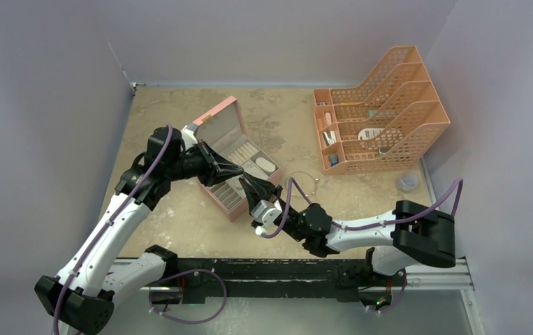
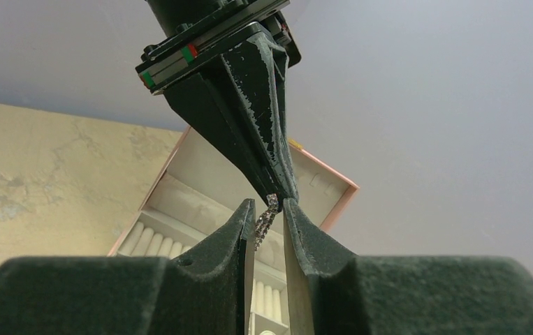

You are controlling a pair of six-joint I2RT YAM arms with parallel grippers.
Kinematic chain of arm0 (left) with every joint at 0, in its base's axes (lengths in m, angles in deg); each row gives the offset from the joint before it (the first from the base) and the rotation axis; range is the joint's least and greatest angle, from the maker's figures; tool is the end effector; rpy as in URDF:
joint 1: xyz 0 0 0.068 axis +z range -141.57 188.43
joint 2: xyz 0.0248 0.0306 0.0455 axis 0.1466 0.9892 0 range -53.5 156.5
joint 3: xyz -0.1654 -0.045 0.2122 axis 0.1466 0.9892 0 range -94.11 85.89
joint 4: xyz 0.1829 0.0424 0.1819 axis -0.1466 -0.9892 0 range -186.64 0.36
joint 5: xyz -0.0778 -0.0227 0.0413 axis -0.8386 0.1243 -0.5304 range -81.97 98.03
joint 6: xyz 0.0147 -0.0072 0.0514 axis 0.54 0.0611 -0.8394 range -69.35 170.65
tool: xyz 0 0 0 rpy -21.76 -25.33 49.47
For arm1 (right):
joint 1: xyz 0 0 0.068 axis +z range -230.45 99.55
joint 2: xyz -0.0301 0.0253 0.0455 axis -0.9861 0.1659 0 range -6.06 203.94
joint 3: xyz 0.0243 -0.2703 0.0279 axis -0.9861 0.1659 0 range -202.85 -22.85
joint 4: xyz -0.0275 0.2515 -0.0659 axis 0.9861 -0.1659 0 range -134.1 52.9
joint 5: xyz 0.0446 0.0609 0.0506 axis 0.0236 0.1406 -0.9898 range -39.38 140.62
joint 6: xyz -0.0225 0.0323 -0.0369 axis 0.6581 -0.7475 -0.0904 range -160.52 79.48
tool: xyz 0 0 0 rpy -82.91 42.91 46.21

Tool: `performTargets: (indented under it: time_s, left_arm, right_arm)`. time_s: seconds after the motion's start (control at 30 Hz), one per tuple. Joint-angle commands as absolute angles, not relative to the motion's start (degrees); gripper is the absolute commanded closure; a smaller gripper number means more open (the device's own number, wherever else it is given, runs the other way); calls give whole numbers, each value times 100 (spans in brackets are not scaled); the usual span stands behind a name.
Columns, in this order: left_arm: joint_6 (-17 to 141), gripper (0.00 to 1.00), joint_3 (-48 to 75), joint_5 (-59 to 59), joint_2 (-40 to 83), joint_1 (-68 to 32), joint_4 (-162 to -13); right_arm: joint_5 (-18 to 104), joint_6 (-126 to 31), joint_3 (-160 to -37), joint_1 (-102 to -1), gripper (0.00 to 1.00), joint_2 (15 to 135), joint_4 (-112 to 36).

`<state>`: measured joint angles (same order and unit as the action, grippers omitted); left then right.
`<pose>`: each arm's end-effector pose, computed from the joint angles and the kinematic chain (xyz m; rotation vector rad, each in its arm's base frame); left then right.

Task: Organize the mixed jewelry
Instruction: Pick up the jewelry from the center of the board.

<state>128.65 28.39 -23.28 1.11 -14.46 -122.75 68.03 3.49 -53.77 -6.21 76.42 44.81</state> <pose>0.1763 -0.0945 0.3484 -0.7779 2.3374 -1.5120 0.0857 0.2646 0.2752 -0.7476 0.7694 0.3184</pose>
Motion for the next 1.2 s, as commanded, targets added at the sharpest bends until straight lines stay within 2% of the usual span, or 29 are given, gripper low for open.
performTargets:
  time_s: [0.0, 0.3, 0.7, 0.93, 0.97, 1.17]
  left_arm:
    - [13209, 100, 2822, -2414, 12, -1415, -12348]
    - [13193, 100, 2821, -2391, 2, -1415, -12379]
    - [13191, 100, 2840, -2352, -1, -1416, -12370]
    - [13087, 100, 2792, -2239, -42, -1410, -12355]
    - [13062, 98, 2764, -2184, -46, -1415, -12373]
    - [12723, 60, 2585, -1448, -176, -1407, -12635]
  right_arm:
    - [6914, 435, -5636, -591, 77, 7629, 4817]
    - [6918, 470, -5641, -584, 80, 7656, 4934]
    - [6928, 407, -5625, -583, 95, 7542, 4842]
    - [6962, 265, -5694, -583, 98, 7469, 4647]
    - [6971, 207, -5716, -583, 99, 7438, 4525]
    - [6604, -421, -5695, -592, 99, 7063, 3676]
